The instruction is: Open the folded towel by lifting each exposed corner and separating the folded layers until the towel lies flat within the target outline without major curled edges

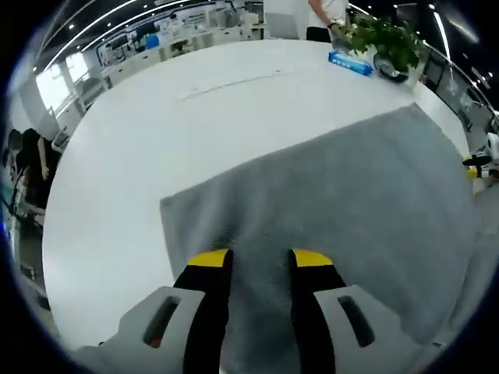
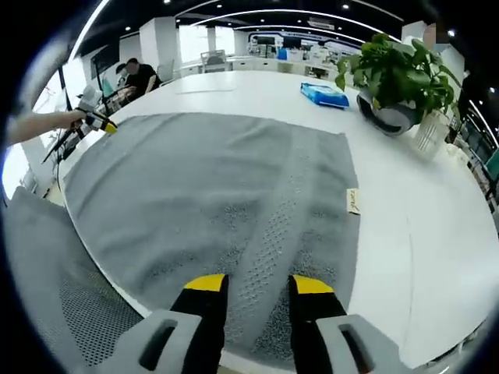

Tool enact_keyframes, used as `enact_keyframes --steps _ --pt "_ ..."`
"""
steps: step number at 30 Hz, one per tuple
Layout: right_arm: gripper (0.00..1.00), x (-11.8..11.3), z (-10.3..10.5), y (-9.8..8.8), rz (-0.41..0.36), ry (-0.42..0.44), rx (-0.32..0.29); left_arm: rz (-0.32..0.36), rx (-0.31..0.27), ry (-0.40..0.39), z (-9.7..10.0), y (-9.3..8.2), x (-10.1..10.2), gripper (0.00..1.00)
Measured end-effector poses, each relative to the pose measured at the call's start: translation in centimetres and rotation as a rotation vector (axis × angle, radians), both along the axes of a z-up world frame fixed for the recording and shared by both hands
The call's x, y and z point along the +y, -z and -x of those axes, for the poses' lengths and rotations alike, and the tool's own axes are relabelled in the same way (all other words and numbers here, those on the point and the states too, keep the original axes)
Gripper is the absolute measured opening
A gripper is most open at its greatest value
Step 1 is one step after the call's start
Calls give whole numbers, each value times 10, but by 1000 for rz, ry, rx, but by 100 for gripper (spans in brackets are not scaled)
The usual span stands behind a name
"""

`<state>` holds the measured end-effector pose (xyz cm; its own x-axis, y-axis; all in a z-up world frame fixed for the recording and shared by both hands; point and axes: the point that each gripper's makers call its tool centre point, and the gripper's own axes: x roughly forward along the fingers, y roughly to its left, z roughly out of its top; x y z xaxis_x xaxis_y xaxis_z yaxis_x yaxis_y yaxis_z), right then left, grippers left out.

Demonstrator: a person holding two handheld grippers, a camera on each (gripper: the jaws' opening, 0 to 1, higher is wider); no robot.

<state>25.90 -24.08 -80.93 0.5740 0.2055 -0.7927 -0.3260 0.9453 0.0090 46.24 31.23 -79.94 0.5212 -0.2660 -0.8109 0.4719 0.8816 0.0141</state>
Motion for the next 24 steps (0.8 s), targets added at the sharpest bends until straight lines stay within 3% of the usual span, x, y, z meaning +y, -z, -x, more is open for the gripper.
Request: enact_keyframes --steps 7,9,11,13,14,16,19,24 --pt "30 -2 -4 -2 -8 5 -19 -4 5 -20 -1 -1 3 29" --pt "40 7 -3 -7 -80 -11 -30 11 22 -42 4 -3 3 33" --pt "67 12 -5 -21 -126 -35 -99 99 1 -45 15 -16 -6 44" --pt "83 10 -6 -35 -97 -108 -162 113 -73 26 30 -31 -12 54" --pt "84 7 -6 -42 -67 -151 -182 100 -94 41 38 -35 -12 59" --pt "83 2 -9 -46 -48 -157 -177 85 -128 89 67 -44 -18 61" --pt "88 3 -23 -44 -53 -176 -156 74 -167 67 101 -49 -22 63" --pt "91 25 -45 -35 -69 -225 -136 113 -210 -17 125 -49 -37 69"
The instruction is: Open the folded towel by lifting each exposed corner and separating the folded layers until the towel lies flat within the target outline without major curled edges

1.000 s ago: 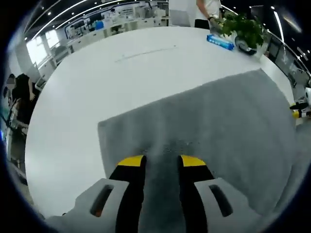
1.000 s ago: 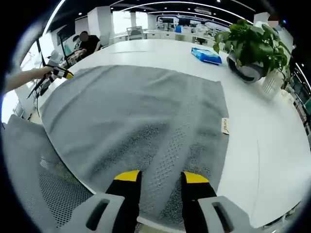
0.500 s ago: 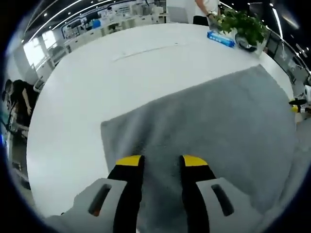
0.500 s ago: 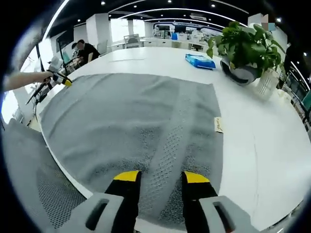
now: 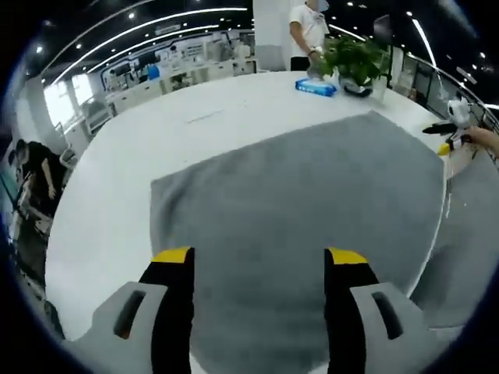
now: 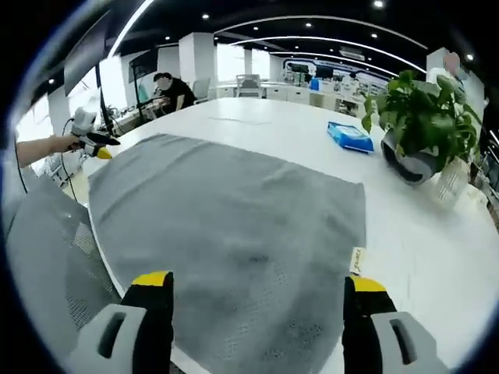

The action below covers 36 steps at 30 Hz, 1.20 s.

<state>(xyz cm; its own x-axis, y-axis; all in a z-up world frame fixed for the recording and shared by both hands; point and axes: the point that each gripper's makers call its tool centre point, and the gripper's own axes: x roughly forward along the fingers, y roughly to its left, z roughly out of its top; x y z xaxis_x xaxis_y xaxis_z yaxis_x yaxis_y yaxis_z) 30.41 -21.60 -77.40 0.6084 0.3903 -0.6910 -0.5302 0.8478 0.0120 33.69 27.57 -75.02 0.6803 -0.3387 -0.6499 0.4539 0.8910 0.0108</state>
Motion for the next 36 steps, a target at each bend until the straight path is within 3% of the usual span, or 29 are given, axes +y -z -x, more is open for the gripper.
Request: enact_keyframes --steps 2,4,6,10,12,13,14,16,18,20,28,36 --pt "93 11 -7 4 -3 -19 7 -2 -2 -8 8 5 -8 74" --pt "97 18 -11 7 2 -34 9 -50 -6 5 13 15 -12 79" --pt "99 31 -11 13 -5 -83 32 -67 12 8 19 23 -16 78" --pt "99 35 -15 25 26 -92 53 -83 53 -22 25 45 -6 79" --pt "99 36 -15 30 26 -89 72 -172 103 1 34 57 2 79" --pt "99 36 -13 35 35 -88 89 -126 83 -40 32 53 3 79" --pt "99 34 -11 39 54 -88 103 -123 73 -25 29 53 3 79" --pt "100 28 -3 49 111 -113 145 -81 105 -54 37 56 -2 77" --pt "100 31 -6 45 87 -98 123 -22 153 -113 41 61 0 77" --pt "100 31 -5 45 94 -101 129 -39 123 -87 40 60 1 78" --pt "100 26 -17 46 89 -98 120 -57 156 -68 26 59 -1 79" --pt "100 20 -39 45 82 -78 113 -51 137 -55 -4 59 -5 79"
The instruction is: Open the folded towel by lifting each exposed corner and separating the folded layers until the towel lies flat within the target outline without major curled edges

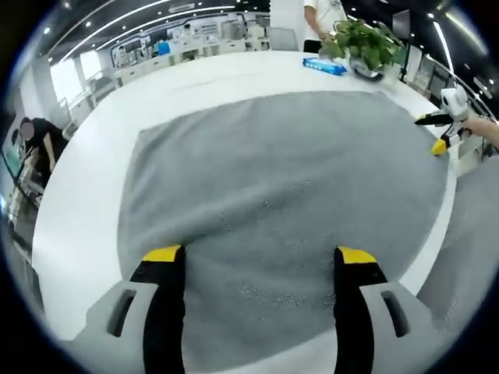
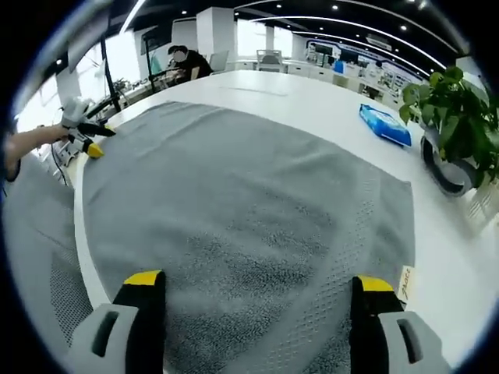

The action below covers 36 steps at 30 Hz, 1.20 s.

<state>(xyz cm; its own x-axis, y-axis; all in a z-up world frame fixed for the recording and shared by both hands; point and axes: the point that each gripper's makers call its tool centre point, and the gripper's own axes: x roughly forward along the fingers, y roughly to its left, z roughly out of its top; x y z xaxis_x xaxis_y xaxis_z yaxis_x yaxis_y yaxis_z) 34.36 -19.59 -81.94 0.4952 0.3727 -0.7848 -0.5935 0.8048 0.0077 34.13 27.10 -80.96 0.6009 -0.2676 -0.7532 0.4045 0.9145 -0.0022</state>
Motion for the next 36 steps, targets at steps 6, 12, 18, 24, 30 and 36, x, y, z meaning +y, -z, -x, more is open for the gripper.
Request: enact_keyframes --steps 6,12,18,24,30,36 --pt "100 -5 -17 0 -2 6 -4 1 -8 24 -20 0 -5 79" --pt "100 -8 -35 0 -11 19 -18 0 -8 37 -40 -1 -10 79" --pt "100 -12 -53 0 -24 33 -38 9 -22 47 -60 -1 -14 79" --pt "100 -14 -66 -1 -29 34 -45 10 -21 52 -70 -2 -18 79" --pt "100 -14 -70 -1 -31 28 -47 14 -27 50 -71 -3 -19 79" --pt "100 -18 -68 -4 -15 75 -33 75 -67 -55 -71 -9 -20 77"
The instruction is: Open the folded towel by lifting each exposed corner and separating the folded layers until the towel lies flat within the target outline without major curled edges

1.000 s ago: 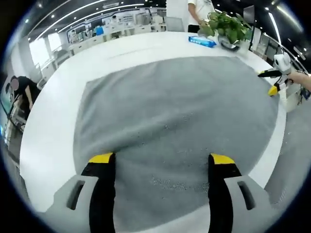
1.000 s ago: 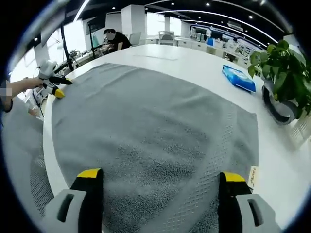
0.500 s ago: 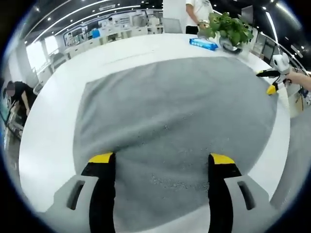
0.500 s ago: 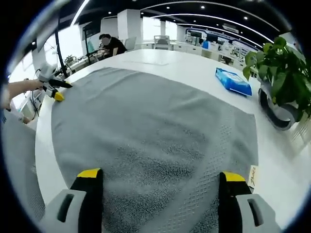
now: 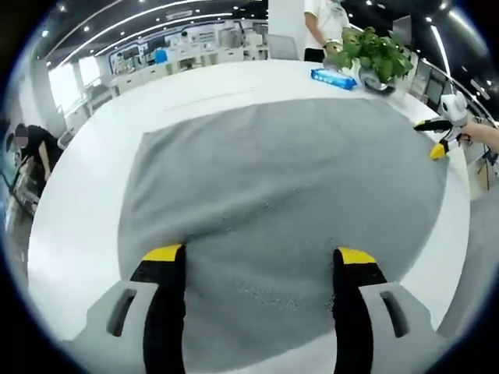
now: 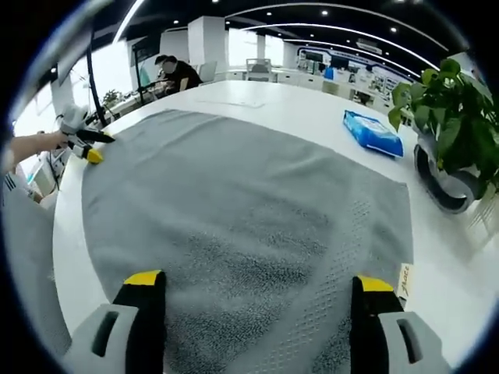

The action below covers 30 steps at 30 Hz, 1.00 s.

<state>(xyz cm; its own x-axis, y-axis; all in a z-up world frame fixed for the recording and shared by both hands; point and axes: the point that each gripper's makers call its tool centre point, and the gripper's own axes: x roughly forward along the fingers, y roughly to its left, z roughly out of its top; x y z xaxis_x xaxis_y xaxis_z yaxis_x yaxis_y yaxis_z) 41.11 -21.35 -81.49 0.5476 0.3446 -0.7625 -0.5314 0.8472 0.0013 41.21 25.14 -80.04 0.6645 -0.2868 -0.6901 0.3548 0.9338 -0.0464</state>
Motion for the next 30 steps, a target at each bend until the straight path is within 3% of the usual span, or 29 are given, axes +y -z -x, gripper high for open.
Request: enact_keyframes --steps 1,4,5,9,11,12,14,19,22,27,30 --pt "100 0 0 -6 -1 -2 -26 35 -8 -25 1 -5 -1 77" --pt "100 -3 2 -38 -21 39 -144 125 -141 -100 1 -48 3 79" --pt "100 -3 8 -53 -44 58 -180 128 -173 -101 4 -59 4 81" --pt "100 -7 37 -79 -52 75 -237 109 -295 -85 28 -103 5 91" --pt "100 -7 55 -92 -55 94 -259 107 -340 -79 40 -117 4 92" --pt "100 -8 66 -99 -43 110 -281 148 -369 -97 49 -127 2 92" --pt "100 -9 81 -116 -41 131 -349 155 -399 -122 64 -137 4 95" --pt "100 2 115 -134 -75 141 -460 129 -468 -147 93 -144 -5 94" --pt "100 17 126 -135 -111 133 -497 126 -469 -152 103 -131 -22 92" --pt "100 49 131 -128 -165 109 -514 132 -453 -117 108 -114 -49 92" --pt "100 56 133 -120 -95 35 -497 157 -460 -96 112 -110 -65 91"
